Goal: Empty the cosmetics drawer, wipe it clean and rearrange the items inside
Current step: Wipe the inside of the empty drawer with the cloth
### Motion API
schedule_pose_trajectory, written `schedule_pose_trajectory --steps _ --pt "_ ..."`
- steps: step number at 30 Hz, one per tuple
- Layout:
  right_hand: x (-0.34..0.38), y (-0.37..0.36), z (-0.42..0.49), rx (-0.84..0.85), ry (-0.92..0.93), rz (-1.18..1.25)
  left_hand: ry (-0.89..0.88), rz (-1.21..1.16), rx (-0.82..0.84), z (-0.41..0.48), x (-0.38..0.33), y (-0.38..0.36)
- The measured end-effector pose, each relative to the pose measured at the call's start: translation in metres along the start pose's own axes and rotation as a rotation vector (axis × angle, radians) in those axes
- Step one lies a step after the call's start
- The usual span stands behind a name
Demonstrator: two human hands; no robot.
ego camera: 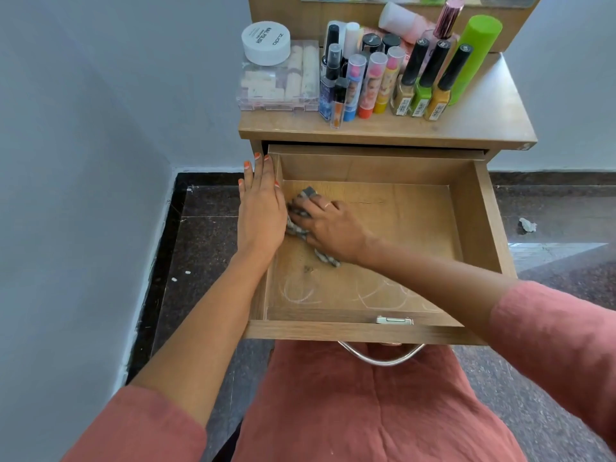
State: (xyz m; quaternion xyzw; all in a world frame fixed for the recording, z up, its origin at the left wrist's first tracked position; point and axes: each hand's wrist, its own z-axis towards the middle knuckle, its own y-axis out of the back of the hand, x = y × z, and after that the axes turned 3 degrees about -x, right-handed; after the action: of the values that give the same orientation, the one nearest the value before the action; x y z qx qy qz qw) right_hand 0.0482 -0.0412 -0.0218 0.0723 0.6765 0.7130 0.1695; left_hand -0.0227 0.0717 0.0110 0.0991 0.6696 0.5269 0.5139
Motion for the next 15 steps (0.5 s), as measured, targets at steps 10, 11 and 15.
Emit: schedule_pose_trajectory --steps 10,11,15 --pt "-0.004 0.012 0.018 0.041 -0.069 0.041 -0.003 -0.01 -0.001 0.0 0.0 0.001" --pt "-0.003 0.013 0.014 0.079 -0.045 0.065 -0.002 -0.012 -0.001 0.0 -0.001 0.001" --pt "0.005 0.024 -0.01 0.294 0.08 0.206 -0.003 -0.011 -0.006 0.001 -0.001 0.0"
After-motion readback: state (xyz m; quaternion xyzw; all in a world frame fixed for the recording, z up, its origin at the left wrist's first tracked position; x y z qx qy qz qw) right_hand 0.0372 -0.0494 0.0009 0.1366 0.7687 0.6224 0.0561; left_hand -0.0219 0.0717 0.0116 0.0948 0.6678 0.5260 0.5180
